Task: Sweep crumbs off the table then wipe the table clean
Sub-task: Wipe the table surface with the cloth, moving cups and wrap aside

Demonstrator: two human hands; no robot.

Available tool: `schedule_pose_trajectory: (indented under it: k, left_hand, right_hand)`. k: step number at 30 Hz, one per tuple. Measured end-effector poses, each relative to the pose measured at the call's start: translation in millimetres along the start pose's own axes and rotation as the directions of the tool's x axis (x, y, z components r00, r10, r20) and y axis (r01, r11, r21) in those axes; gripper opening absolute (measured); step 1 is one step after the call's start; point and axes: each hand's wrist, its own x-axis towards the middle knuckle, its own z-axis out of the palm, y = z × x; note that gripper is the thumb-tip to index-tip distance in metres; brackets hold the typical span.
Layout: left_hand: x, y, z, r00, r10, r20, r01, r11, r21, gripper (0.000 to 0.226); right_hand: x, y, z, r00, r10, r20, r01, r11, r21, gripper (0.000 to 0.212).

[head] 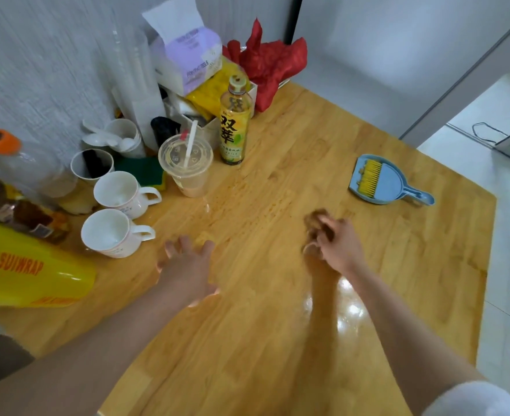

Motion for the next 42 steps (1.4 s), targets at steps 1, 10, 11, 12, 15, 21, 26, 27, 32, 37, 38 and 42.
schedule_pose_trajectory:
  k: [1,10,11,12,15,21,26,27,32,37,38,42]
  left_hand:
    - [-0.5,0.6,-1.7,1.0,-0.004,0.005,0.004,1.0,-0.002,0.091]
    - [-5.8,-5.6,4.0,0.999,0.019,-0.029,-0.021,0.997,-0.071,0.093]
    - [-7.0,-4.6,4.1,0.999,0.024,-0.022,-0.025,0.997,-0.077,0.094]
    - [-6.4,-6.3,3.6,0.999,0.023,-0.025,-0.025,0.996,-0.086,0.095]
    - [-5.5,-6.3,0.6,0.999,0.036,-0.025,-0.037,0.997,-0.063,0.095]
    - [-6.8,-5.8,-8.0,0.998,0.044,-0.049,-0.045,0.999,-0.02,0.084]
    - [3.8,-0.8,-36.9,0.971,0.103,-0.217,-0.111,0.994,-0.025,0.074]
    - [5.2,0.5,-42.4,0.968,0.113,-0.223,-0.124,0.992,-0.035,0.072]
    - [4.3,13.8,-82.1,0.9,0.202,-0.385,-0.231,0.973,-0.029,0.04]
    - [6.5,15.5,-168.0,0.578,0.199,-0.791,-0.348,0.937,-0.018,0.025]
    - [12.3,12.5,-185.5,0.512,0.192,-0.837,-0.342,0.94,0.006,0.027]
    - [35.7,10.5,-243.3,0.46,0.205,-0.864,-0.18,0.974,0.136,0.062]
  right_hand:
    - [15.9,-1.4,-4.4,0.972,0.203,-0.12,-0.194,0.978,0.081,0.04]
    - [17.1,-54.4,34.8,0.772,-0.508,0.381,0.597,0.785,-0.163,0.044]
    - [35.7,-46.5,23.6,0.901,-0.371,0.224,0.413,0.892,-0.185,0.043]
    - [54.6,-45.1,16.7,0.983,-0.178,0.044,0.183,0.969,-0.164,0.042]
    - [61.2,-65.1,34.8,0.98,0.089,-0.178,-0.114,0.985,-0.131,0.046]
    - [-19.6,-89.0,69.4,0.602,-0.672,0.43,0.756,0.653,-0.038,0.045]
    - [89.2,-54.3,20.2,0.975,-0.22,0.032,0.222,0.962,-0.159,0.041]
    - [105.6,-52.6,12.1,0.998,-0.004,-0.067,0.0,0.998,-0.059,0.038]
    - [90.7,-120.1,64.1,0.985,-0.169,-0.02,0.167,0.984,-0.066,0.046]
    - [81.0,-122.3,74.0,0.848,-0.485,0.215,0.506,0.861,-0.051,0.033]
    - [90.8,-114.9,67.6,0.899,-0.407,0.161,0.418,0.908,-0.041,0.037]
    - [110.4,-104.0,65.1,0.979,-0.204,0.019,0.204,0.978,-0.03,0.041]
